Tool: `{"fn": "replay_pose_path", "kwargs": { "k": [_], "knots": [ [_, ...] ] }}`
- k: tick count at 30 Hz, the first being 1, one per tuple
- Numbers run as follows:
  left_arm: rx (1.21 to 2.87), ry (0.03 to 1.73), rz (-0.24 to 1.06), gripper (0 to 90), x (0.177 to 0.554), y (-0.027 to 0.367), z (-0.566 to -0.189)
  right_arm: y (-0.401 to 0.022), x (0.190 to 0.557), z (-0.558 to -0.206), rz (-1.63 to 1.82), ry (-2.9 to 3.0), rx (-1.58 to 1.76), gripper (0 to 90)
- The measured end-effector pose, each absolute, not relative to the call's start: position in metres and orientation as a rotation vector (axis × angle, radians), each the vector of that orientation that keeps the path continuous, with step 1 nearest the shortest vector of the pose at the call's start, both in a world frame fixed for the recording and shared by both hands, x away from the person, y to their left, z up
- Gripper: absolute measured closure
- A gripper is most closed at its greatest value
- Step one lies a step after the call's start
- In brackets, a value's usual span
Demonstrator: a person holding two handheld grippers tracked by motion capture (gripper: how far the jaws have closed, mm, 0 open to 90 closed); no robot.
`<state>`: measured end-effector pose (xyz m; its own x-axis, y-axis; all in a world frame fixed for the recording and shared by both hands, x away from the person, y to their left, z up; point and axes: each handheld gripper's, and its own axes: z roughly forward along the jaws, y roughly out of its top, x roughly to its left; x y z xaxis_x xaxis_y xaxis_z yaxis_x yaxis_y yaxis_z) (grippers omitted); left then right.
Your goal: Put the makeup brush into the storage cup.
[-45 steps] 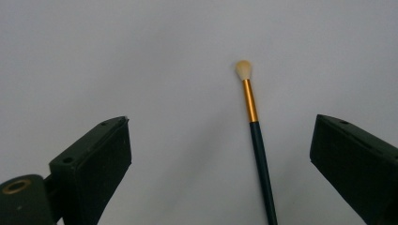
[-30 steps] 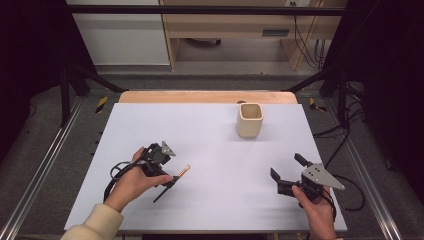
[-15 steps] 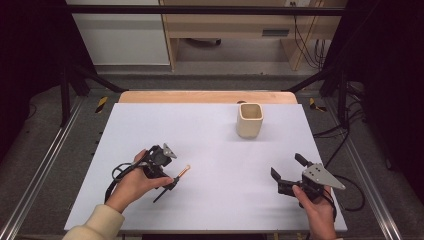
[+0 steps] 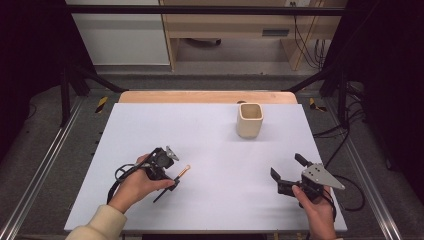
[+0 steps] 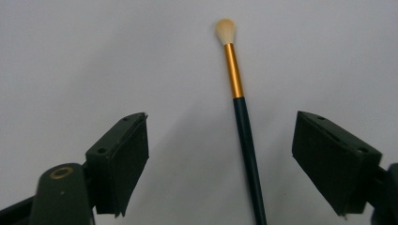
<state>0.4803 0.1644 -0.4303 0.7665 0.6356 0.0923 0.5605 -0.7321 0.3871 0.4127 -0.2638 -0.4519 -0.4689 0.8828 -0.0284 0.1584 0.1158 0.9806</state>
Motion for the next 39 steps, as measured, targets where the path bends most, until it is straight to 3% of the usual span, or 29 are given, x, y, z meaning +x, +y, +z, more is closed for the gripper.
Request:
{"fn": "replay_pose_path", "kwargs": {
  "k": [19,27,39],
  "knots": [
    [2.667,0.91,0.267,30.9,0.48,0.153,-0.439,-0.264,0.413,-0.452,1.4,1.741,1.018,2.7],
    [2.669,0.919,0.243,48.4,0.479,0.154,-0.44,-0.263,0.413,-0.452,1.4,1.742,1.016,2.8],
    [2.683,0.929,0.213,60.9,0.479,0.153,-0.44,-0.263,0.413,-0.452,1.397,1.746,1.012,2.8]
  ]
}}
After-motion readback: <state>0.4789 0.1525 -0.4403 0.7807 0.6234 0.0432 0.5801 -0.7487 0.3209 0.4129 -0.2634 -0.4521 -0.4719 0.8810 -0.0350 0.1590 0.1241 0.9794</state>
